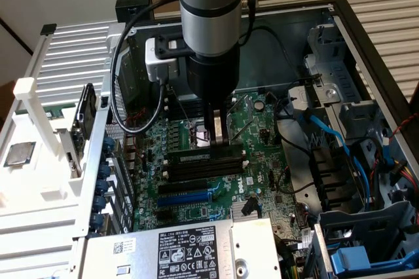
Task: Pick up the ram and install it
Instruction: 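Insert the ram into the slot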
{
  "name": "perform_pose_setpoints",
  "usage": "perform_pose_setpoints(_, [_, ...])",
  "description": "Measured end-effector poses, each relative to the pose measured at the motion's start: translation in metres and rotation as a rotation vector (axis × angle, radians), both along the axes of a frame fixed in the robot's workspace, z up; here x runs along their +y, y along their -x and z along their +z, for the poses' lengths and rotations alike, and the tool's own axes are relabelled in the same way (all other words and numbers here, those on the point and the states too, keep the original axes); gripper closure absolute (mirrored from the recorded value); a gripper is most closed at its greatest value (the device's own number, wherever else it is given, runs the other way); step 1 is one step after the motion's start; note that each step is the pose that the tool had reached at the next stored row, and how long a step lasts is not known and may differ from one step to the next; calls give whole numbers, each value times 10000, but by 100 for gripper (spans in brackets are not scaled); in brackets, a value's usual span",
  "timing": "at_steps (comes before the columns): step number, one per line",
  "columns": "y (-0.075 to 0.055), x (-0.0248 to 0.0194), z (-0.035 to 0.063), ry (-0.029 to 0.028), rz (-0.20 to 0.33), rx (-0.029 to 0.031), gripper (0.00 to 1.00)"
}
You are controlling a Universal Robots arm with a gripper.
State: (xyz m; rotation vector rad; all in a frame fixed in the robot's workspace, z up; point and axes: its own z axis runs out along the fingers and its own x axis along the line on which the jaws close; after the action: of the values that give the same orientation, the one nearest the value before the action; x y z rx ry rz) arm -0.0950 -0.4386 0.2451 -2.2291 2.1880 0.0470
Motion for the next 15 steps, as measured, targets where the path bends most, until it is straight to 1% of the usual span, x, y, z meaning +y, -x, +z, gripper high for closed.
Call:
perform_pose_setpoints(3, [0,-9,0,2,1,0,87])
perform_pose_setpoints(7, [0,-10,-1,2,1,-7,87])
perform_pose_setpoints(15, [13,-13,-9,1,2,-42,87])
